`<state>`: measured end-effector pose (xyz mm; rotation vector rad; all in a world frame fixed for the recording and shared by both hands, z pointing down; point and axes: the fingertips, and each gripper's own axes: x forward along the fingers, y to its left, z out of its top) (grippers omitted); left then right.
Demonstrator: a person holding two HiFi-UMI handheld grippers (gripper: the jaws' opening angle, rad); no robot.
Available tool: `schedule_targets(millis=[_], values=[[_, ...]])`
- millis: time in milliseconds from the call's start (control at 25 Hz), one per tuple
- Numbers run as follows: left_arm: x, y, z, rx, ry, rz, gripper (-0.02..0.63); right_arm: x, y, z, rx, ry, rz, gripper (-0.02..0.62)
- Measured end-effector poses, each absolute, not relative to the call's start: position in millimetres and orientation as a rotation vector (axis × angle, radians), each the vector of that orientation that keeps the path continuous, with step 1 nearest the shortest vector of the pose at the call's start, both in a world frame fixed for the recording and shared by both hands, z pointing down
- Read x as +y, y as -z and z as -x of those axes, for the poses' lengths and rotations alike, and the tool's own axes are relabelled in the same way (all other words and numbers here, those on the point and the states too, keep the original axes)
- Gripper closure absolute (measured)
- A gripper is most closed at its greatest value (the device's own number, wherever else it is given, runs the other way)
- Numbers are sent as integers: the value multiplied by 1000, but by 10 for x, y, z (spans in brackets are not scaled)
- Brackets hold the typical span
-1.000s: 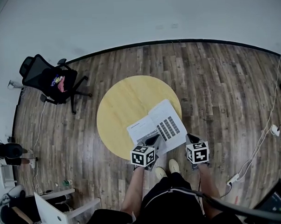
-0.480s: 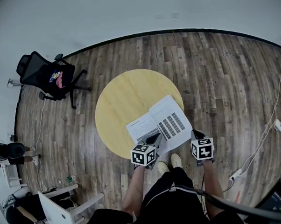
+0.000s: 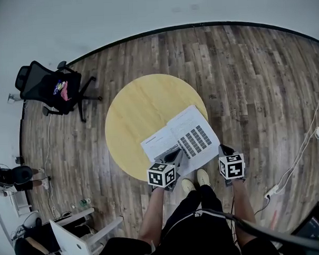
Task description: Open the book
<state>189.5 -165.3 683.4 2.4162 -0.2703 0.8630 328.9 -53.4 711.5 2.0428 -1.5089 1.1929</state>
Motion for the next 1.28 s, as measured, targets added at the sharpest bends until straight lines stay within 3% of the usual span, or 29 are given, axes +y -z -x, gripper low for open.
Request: schedule_targets(millis=[1280], values=[[-1547,-7194,-1991,-240,-999,-2356,607,-584,-7604,-3362,-1525,-1305,-1979,585]])
